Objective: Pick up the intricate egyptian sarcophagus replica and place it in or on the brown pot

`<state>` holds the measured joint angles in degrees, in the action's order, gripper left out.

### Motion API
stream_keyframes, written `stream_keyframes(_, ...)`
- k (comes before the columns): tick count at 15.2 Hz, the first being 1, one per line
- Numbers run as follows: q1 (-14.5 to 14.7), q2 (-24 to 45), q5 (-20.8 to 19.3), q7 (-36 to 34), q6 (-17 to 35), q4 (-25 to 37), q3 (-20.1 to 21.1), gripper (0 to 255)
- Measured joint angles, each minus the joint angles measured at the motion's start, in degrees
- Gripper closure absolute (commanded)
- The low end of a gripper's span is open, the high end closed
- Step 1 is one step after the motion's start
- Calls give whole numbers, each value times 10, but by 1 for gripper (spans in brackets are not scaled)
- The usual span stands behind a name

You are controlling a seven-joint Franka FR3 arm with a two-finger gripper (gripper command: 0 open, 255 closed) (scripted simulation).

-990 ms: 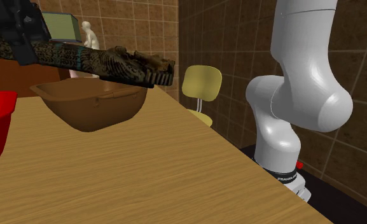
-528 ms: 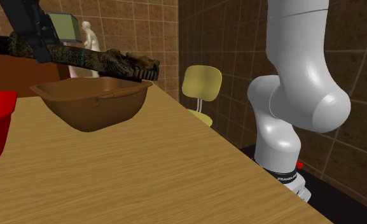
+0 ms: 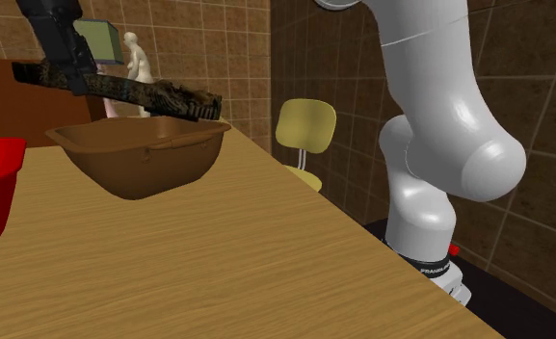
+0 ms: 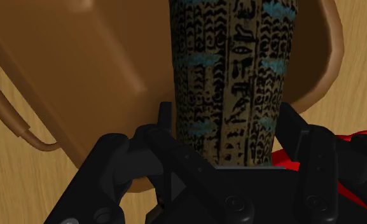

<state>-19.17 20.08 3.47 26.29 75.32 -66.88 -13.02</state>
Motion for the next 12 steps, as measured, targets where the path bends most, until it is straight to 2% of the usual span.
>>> stream_keyframes(2, -25, 39, 6, 27, -21, 60, -7, 255)
stream_keyframes(12, -22, 23, 2, 33, 59, -37, -9, 255)
